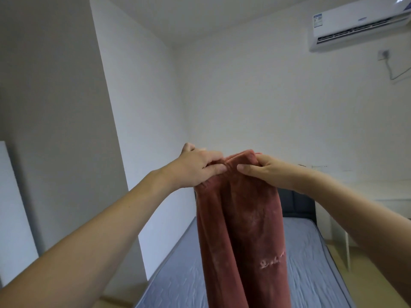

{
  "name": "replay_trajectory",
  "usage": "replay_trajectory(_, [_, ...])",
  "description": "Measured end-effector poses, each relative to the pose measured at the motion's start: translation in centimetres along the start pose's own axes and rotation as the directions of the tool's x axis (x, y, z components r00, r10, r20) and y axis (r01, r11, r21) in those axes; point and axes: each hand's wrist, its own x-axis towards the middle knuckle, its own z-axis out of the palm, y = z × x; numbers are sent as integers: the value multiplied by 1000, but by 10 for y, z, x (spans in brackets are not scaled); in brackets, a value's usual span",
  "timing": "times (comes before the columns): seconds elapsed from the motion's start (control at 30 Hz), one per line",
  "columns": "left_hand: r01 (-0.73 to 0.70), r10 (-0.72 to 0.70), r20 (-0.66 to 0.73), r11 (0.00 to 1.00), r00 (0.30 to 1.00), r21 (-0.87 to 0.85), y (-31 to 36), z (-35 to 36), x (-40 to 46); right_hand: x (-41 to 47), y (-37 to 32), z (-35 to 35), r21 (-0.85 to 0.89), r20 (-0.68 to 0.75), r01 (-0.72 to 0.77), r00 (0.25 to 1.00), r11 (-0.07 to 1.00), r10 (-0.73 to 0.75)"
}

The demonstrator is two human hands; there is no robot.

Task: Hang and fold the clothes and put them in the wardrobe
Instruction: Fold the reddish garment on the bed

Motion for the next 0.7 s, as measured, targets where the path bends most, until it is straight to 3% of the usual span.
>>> replay_trajectory(0.13, [118, -114, 141, 993, 983, -21, -3, 18, -26, 2, 11, 17, 193, -65, -4, 998, 981, 17])
replay_trajectory(0.2, [164, -167, 181, 986, 969, 33, -2, 40, -45, 6, 13, 32, 204, -119, 15, 993, 979, 10])
replay_trajectory(0.3, [203, -202, -21, 965, 979, 166, -10, 76, -70, 10, 18, 59, 162, -128, 50, 991, 985, -29])
replay_trajectory(0.37, [300, -284, -176, 952, 942, 66, -18, 92, -88, 10, 19, 77, 179, -137, 68, 990, 982, -43])
replay_trajectory(0.53, [349, -416, -229, 894, 880, -282, -20, 133, -131, 10, 8, 111, 243, -154, 172, 978, 955, -137])
replay_trajectory(0.7, [414, -488, -338, 870, 805, -270, -28, 136, -138, 10, -6, 124, 175, -34, 141, 990, 974, -137])
